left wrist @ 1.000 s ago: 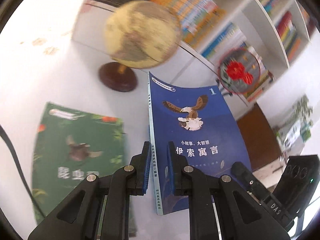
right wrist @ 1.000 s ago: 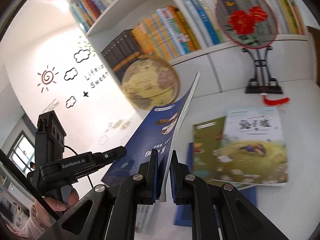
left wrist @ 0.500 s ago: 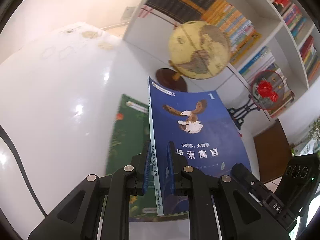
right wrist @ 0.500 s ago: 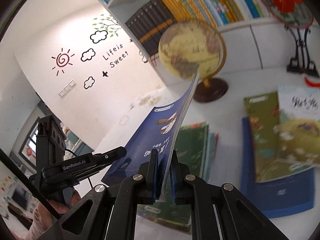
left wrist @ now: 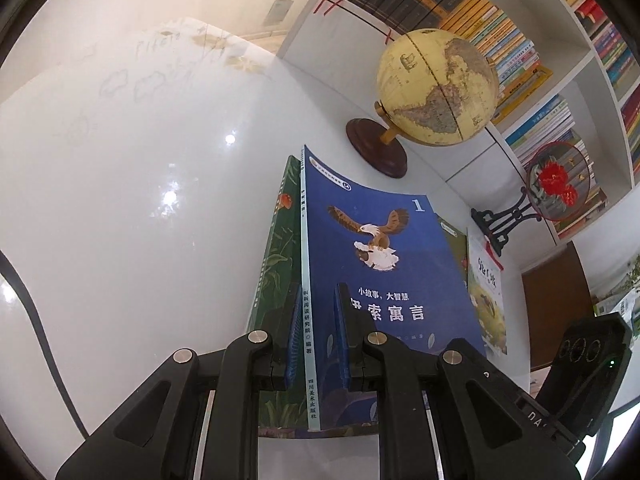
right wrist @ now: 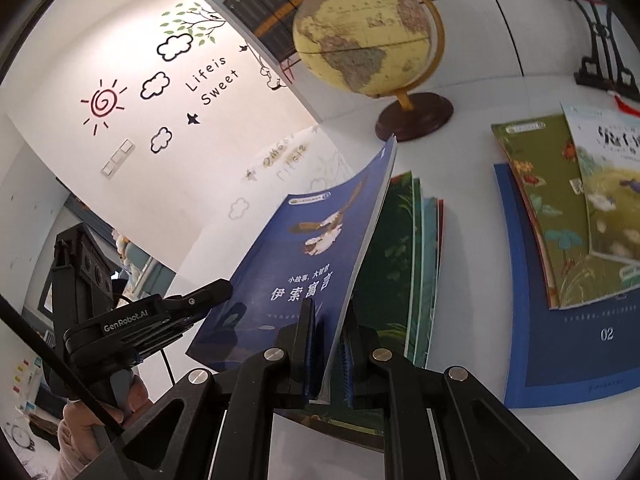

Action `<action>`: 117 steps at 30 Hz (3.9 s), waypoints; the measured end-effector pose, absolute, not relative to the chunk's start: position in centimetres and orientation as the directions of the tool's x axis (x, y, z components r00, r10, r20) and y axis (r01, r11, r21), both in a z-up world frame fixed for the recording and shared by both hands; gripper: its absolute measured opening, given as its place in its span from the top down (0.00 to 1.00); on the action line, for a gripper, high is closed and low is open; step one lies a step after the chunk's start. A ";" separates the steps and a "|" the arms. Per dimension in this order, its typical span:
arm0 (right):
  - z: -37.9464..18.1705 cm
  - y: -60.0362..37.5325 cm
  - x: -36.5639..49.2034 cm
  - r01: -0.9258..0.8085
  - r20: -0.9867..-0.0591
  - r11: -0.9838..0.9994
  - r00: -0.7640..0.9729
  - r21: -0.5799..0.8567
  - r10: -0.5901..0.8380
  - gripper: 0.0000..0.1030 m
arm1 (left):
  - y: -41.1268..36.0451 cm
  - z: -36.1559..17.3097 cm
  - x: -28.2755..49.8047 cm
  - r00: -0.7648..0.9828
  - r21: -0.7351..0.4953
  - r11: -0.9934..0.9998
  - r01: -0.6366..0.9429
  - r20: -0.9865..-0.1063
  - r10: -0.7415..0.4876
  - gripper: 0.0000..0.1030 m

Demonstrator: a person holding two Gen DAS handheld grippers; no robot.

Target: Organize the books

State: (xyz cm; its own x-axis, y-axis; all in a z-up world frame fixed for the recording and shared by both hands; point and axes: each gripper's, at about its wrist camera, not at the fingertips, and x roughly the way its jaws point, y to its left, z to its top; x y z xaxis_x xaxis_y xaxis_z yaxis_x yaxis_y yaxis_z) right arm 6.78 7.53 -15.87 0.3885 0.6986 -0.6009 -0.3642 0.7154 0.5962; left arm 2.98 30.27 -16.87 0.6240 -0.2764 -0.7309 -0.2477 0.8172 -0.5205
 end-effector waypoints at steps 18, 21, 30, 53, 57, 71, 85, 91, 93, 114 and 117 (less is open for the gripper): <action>-18.9 7.4 7.5 -0.241 -0.611 0.671 0.281 0.702 0.740 0.43 | 28.5 -18.5 5.0 0.456 -0.338 0.904 -0.262 -0.869 -0.193 0.35; -18.5 7.4 7.6 -0.224 -0.609 0.664 0.270 0.713 0.745 0.28 | 28.4 -17.7 5.0 0.481 -0.322 0.908 -0.269 -0.861 -0.164 0.24; -19.1 3.3 8.3 -0.151 -0.649 0.713 0.317 0.685 0.691 0.28 | 26.9 -17.1 6.7 0.474 -0.281 0.928 -0.244 -0.870 -0.138 0.24; -17.0 -9.6 11.3 -0.072 -0.622 0.735 0.481 0.674 0.617 0.28 | 11.8 -15.3 14.2 0.452 -0.306 0.952 0.020 -0.846 -0.282 0.24; -16.9 -12.8 11.9 -0.038 -0.626 0.756 0.534 0.653 0.568 0.28 | 8.4 -15.5 15.4 0.439 -0.312 0.948 0.070 -0.843 -0.310 0.24; -18.7 -20.5 13.5 0.121 -0.766 0.914 0.594 0.388 0.247 0.28 | -2.6 -18.8 20.5 0.473 -0.210 0.971 0.119 -0.847 -0.241 0.24; -21.1 -19.2 15.2 0.123 -0.832 0.972 0.544 0.202 0.104 0.22 | -4.3 -21.0 18.5 0.646 -0.075 0.990 0.118 -0.752 -0.133 0.00; -21.2 -19.4 14.9 0.151 -0.835 0.974 0.547 0.167 0.059 0.12 | -4.4 -21.0 18.5 0.646 -0.074 0.990 0.117 -0.752 -0.133 0.00; -21.3 -19.4 14.7 0.158 -0.833 0.973 0.551 0.166 0.053 0.11 | -4.4 -21.0 18.5 0.646 -0.074 0.990 0.117 -0.752 -0.132 0.00; -20.9 -18.9 12.9 0.233 -0.840 0.958 0.543 0.167 0.014 0.08 | -4.4 -21.0 18.5 0.647 -0.073 0.991 0.114 -0.751 -0.130 0.00; -21.0 -18.9 12.9 0.232 -0.840 0.958 0.543 0.168 0.015 0.07 | -4.4 -21.0 18.5 0.647 -0.072 0.991 0.114 -0.751 -0.130 0.00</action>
State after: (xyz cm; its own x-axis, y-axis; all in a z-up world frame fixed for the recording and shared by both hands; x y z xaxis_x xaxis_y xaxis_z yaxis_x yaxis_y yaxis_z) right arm 12.88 -18.88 -20.99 0.5429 0.0152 -0.8397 0.2322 0.9581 0.1675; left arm 18.48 -4.41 -21.00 0.6475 -0.1297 -0.7510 0.1144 0.9908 -0.0724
